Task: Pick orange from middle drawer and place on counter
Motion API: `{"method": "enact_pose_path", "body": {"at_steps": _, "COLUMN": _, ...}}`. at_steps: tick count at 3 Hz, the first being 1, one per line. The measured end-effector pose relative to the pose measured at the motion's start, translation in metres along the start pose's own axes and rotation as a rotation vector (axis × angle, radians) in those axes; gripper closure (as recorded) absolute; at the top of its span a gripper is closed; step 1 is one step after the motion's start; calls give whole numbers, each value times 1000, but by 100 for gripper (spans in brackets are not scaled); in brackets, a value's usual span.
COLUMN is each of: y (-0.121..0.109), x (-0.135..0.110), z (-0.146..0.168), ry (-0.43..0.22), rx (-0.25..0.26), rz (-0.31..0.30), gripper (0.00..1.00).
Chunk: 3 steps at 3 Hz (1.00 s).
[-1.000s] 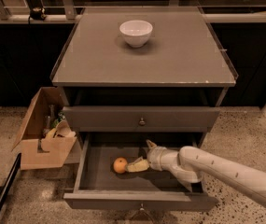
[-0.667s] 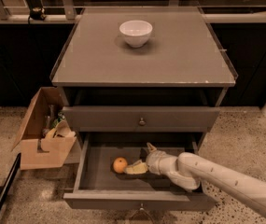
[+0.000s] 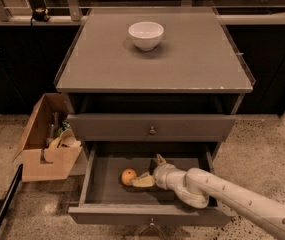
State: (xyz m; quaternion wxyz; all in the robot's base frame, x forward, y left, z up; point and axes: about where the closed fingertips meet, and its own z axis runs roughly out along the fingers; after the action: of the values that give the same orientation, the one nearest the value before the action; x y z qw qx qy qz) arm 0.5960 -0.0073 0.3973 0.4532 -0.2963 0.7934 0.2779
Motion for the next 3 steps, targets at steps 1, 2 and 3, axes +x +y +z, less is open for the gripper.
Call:
{"method": "enact_pose_path", "body": {"at_steps": 1, "y": 11, "x": 8, "z": 21, "ry": 33, "rx": -30, "rz": 6, "gripper": 0}}
{"method": "enact_pose_path", "body": {"at_steps": 2, "y": 19, "x": 12, "z": 28, "ry": 32, "rx": -17, "rz": 22, "gripper": 0}}
{"method": "enact_pose_path", "body": {"at_steps": 3, "y": 24, "x": 13, "z": 30, "ry": 29, "rx": -15, "rz": 31, "gripper": 0}}
